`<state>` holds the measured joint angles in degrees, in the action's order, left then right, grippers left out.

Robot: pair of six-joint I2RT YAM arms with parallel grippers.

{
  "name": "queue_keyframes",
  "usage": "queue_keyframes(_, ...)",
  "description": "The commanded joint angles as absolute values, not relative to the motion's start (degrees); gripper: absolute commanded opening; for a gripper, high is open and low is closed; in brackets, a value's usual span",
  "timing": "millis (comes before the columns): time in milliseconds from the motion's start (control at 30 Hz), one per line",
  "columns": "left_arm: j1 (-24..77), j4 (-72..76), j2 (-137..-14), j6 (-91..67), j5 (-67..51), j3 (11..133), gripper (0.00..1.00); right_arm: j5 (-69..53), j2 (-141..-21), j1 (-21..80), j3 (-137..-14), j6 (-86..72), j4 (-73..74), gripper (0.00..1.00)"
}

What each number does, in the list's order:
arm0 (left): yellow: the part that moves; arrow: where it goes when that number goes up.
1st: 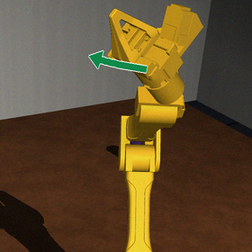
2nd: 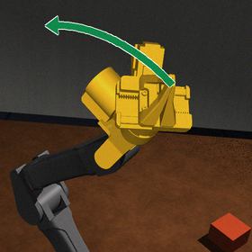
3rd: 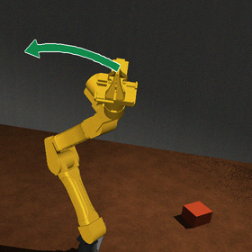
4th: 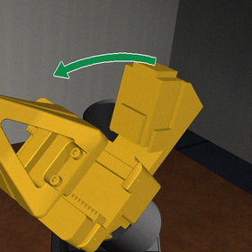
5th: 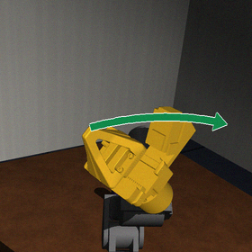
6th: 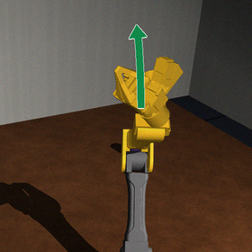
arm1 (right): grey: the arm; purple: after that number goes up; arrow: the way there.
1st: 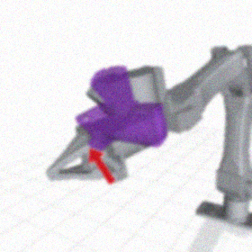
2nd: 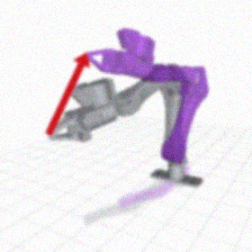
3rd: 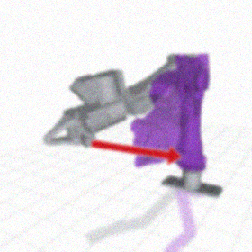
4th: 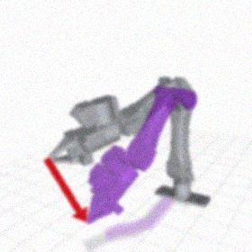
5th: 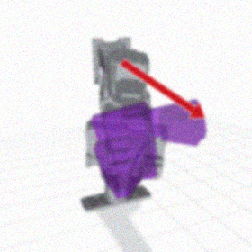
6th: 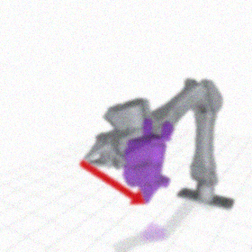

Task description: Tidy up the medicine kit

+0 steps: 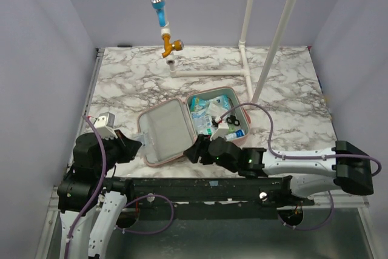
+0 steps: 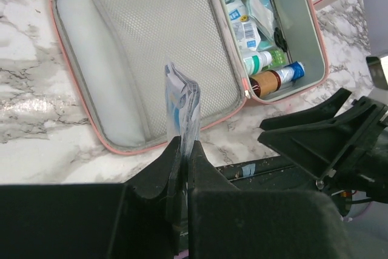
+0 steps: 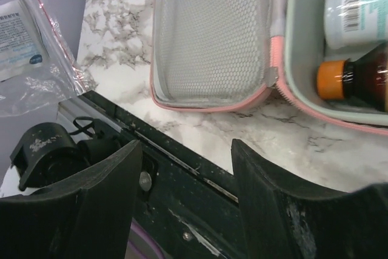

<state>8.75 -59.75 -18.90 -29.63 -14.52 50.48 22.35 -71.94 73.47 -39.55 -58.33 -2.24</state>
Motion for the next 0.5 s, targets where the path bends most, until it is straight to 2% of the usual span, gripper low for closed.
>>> queue_keyframes(0,8.6,-61.1,-17.8,-30.1,-14.3,51.6,0.0,32.1,-77.4,76.9,-38.2,-68.9,-12.3,0.65)
queue_keyframes(200,8.5,-61.8,-17.6,-29.9,-16.3,51.8,0.0,36.2,-84.1,78.8,-33.9,-79.7,-24.2,0.68)
queue_keyframes(467,8.6,-61.9,-17.3,-29.4,-17.1,51.7,0.0,44.4,-92.2,81.6,-36.6,-86.8,-28.4,0.69)
